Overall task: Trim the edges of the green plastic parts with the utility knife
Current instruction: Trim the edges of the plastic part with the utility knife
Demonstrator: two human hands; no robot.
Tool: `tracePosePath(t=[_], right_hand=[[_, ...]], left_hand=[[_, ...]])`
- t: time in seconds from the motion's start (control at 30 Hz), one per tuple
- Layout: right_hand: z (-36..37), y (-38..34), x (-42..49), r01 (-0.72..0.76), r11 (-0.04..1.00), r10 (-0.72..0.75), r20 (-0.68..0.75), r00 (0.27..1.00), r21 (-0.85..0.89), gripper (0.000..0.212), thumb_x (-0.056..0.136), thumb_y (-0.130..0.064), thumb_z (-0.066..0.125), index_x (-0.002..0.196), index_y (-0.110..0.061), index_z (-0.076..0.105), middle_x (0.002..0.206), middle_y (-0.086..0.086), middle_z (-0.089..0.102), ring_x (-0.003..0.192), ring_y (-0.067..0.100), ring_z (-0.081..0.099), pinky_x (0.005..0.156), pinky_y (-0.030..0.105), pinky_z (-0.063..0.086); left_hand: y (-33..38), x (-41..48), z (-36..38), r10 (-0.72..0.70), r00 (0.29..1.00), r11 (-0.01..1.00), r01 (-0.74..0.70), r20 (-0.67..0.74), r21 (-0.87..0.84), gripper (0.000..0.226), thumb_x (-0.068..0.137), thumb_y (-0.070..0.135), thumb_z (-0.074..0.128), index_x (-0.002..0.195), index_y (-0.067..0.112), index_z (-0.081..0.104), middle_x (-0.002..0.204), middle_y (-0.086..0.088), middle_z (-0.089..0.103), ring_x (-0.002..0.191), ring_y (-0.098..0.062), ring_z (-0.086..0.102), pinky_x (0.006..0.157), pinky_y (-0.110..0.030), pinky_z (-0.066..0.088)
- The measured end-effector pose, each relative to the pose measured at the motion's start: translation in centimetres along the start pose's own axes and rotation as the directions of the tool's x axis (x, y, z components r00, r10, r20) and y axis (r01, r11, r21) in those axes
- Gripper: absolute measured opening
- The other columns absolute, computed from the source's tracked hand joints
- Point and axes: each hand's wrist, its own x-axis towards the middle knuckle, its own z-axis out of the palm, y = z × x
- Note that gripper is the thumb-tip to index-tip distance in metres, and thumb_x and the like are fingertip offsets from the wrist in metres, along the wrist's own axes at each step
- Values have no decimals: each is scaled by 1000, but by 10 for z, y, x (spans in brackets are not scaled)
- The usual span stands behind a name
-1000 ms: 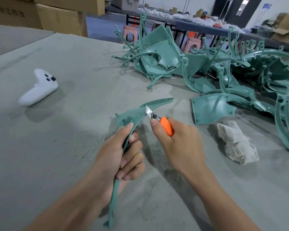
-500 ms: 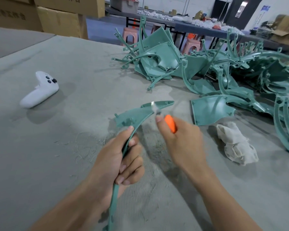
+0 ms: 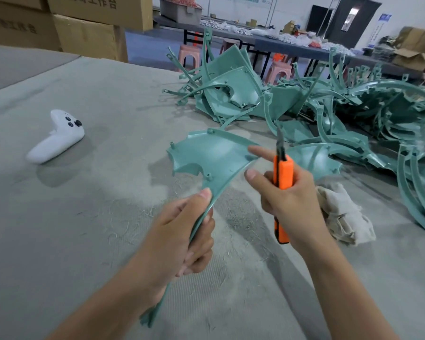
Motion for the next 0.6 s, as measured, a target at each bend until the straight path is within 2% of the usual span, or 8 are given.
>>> tracePosePath(t=[0.17,0.3,0.37,0.43,0.53,0.6], right_hand=[[0,-3,-2,49,999,-49,6,999,-11,12,91,-8,70,99,-16,74,51,-4,26,46,14,22,46,25,24],[5,-6,-6,122,992,-123,26,992,33,12,90,-6,69,97,-13,74,52,-3,24,46,13,21,46,24,24],[11,-6,-10,183,983,-183,46,982,-2,21,89,-8,70,105,-20,74,51,-12,28,45,7,23,46,19,25],[20,-5,-15,294,946,-280,110,954,-140,39,87,-6,71,120,-25,69,51,-17,35,45,2,27,49,10,26],[30,-2,-21,457,828,-381,272,884,-326,68,80,7,70,138,-25,57,54,-8,31,46,6,27,51,8,27],[30,3,-20,493,767,-406,283,869,-412,79,74,9,68,143,-26,52,54,-7,26,46,7,27,49,10,26]], left_hand=[[-1,0,1,-16,1000,1000,16,13,14,41,89,42,46,54,22,45,36,1,27,26,-10,17,37,-17,23],[-4,1,0,-62,998,997,63,20,-51,44,94,44,51,57,20,46,36,2,27,26,-10,17,38,-16,27],[-4,2,-2,-90,995,985,94,33,-145,44,95,45,51,59,19,47,35,3,26,24,-8,18,37,-15,27],[-3,4,-5,-118,991,945,130,59,-301,41,93,42,49,59,18,49,33,4,25,21,-6,20,33,-13,27],[0,7,-7,-147,986,866,168,80,-471,36,85,39,52,56,18,51,31,5,24,19,-4,22,29,-12,24],[1,8,-9,-171,981,827,194,93,-527,36,85,38,52,55,18,50,30,5,23,18,-4,22,28,-11,20]])
